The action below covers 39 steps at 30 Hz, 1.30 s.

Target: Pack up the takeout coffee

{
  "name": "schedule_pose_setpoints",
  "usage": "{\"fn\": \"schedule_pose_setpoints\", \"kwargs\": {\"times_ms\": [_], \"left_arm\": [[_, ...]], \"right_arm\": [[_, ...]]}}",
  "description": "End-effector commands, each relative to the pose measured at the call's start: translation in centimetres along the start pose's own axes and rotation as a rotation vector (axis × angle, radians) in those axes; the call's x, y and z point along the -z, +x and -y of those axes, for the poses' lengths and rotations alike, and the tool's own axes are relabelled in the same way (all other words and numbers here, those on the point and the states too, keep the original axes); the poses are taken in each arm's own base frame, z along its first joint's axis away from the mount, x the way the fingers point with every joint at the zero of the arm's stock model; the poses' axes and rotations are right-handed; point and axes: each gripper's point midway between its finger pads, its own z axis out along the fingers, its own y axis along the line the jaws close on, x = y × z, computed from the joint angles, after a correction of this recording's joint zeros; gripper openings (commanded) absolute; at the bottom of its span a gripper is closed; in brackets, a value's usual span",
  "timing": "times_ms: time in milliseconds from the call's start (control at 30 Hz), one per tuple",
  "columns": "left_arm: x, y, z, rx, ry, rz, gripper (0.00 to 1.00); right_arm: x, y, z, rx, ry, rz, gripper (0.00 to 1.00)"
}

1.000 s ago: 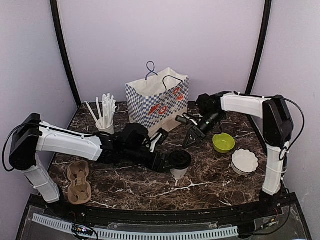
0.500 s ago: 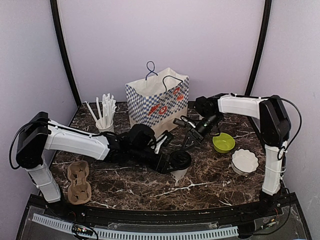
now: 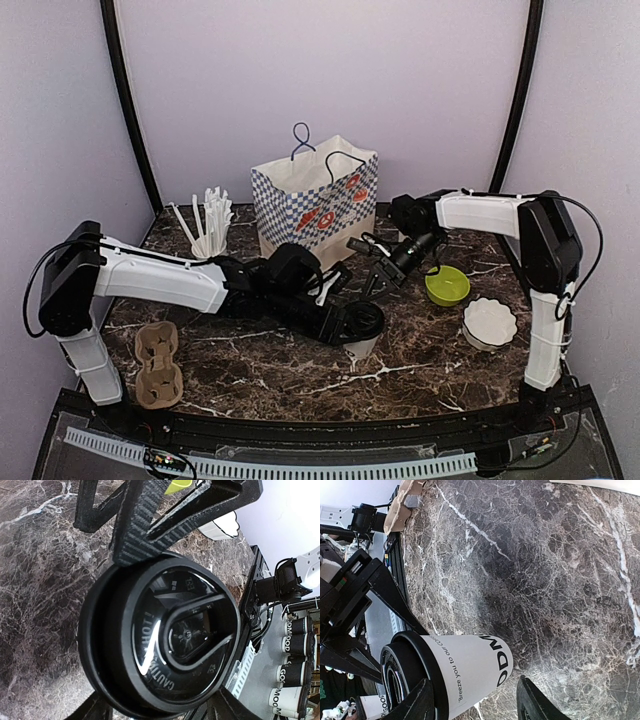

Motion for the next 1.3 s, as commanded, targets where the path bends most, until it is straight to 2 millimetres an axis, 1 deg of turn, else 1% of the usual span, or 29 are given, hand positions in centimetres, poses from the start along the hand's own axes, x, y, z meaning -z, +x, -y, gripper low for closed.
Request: {"fn": "schedule_pose_setpoints", "kwargs": {"times_ms": [0, 67, 133, 200, 300, 333, 467, 600, 633, 700, 733, 767, 800, 833, 867, 900, 933, 967, 1000, 1033, 1067, 1100, 1133, 1167, 1200, 1233, 1267], "left_arm": [[-1.3, 5.1, -6.3, 0.049, -0.215, -0.154, 0.64], [-0.8, 3.5, -4.4, -0.018, -0.168, -0.114, 0.64], [0.2, 1.8, -3.0, -0.077, -0.151, -0.061, 0.65], [1.0, 0.4, -2.1, -0.129, -0.139, -0.011, 0.67], [2.1, -1.1, -0.5, -0.187, -0.104, 0.029, 0.68], [2.6, -1.7, 0.3, -0.2, -0.087, 0.048, 0.68], [4.7, -3.7, 1.7, -0.247, -0.091, 0.105, 0.69], [6.8, -4.7, 2.9, -0.303, -0.094, 0.143, 0.7], [7.7, -5.0, 3.2, -0.333, -0.099, 0.155, 0.71], [9.3, -5.4, 3.4, -0.387, -0.133, 0.176, 0.73], [10.1, -6.2, 2.8, -0.424, -0.193, 0.201, 0.75], [11.3, -6.5, 2.5, -0.442, -0.237, 0.22, 0.76], [12.4, -7.5, 1.5, -0.479, -0.332, 0.256, 0.82], [14.3, -8.4, 0.6, -0.492, -0.427, 0.307, 0.85], [15.8, -9.1, 0.6, -0.53, -0.472, 0.345, 0.93], [17.1, -9.9, -0.3, -0.545, -0.554, 0.391, 0.96], [18.7, -10.9, 0.1, -0.591, -0.581, 0.45, 0.98], [19.7, -11.3, -1.0, -0.592, -0.649, 0.477, 0.98], [21.1, -12.3, -0.6, -0.615, -0.667, 0.541, 0.99], [21.7, -12.6, -1.6, -0.614, -0.702, 0.555, 0.99], [22.6, -13.4, -1.3, -0.635, -0.706, 0.599, 0.99], [23.0, -13.8, -2.1, -0.632, -0.707, 0.606, 0.99], [23.7, -14.4, -1.9, -0.637, -0.694, 0.639, 0.98], [23.8, -14.6, -2.4, -0.64, -0.668, 0.641, 0.95], [24.3, -15.0, -2.1, -0.646, -0.651, 0.668, 0.93], [24.3, -15.0, -2.5, -0.644, -0.634, 0.673, 0.9], [24.7, -15.2, -2.2, -0.629, -0.618, 0.699, 0.89]], "right_arm": [[-1.7, 2.4, 2.8, -0.025, 0.118, -0.122, 0.55], [-0.8, 1.5, 1.5, 0.015, 0.097, -0.096, 0.55], [0.7, 0.1, -0.2, 0.056, 0.073, -0.035, 0.56], [2.1, -0.9, -1.8, 0.117, 0.081, 0.003, 0.59], [4.0, -2.0, -3.7, 0.179, 0.1, 0.047, 0.63], [4.6, -2.2, -4.2, 0.195, 0.108, 0.061, 0.64], [6.3, -2.6, -5.9, 0.263, 0.136, 0.094, 0.68], [7.8, -2.2, -7.4, 0.357, 0.169, 0.106, 0.69], [8.0, -2.0, -7.8, 0.384, 0.178, 0.112, 0.7], [9.0, -1.9, -8.7, 0.452, 0.216, 0.137, 0.71], [9.4, -1.9, -8.7, 0.48, 0.252, 0.148, 0.71], [10.1, -2.2, -8.8, 0.51, 0.296, 0.171, 0.71], [10.8, -2.8, -8.9, 0.55, 0.349, 0.211, 0.73], [11.5, -3.2, -8.9, 0.574, 0.401, 0.247, 0.76], [12.4, -3.7, -8.8, 0.593, 0.461, 0.289, 0.81], [13.1, -4.1, -8.8, 0.61, 0.509, 0.326, 0.9], [13.5, -4.2, -8.5, 0.608, 0.543, 0.355, 0.98], [13.9, -4.3, -8.4, 0.61, 0.564, 0.376, 0.98], [13.6, -4.2, -8.2, 0.609, 0.555, 0.375, 0.99], [12.6, -3.6, -8.4, 0.626, 0.494, 0.35, 0.99], [11.5, -3.0, -8.6, 0.639, 0.436, 0.312, 0.98], [10.4, -2.3, -8.7, 0.648, 0.39, 0.268, 0.99], [9.3, -1.6, -8.8, 0.656, 0.357, 0.22, 0.99], [8.2, -1.0, -8.9, 0.675, 0.343, 0.169, 0.99], [7.3, -0.5, -8.7, 0.688, 0.343, 0.122, 0.98], [6.4, -0.1, -8.5, 0.7, 0.349, 0.082, 0.96], [5.7, 0.3, -8.6, 0.715, 0.349, 0.051, 0.94]]}}
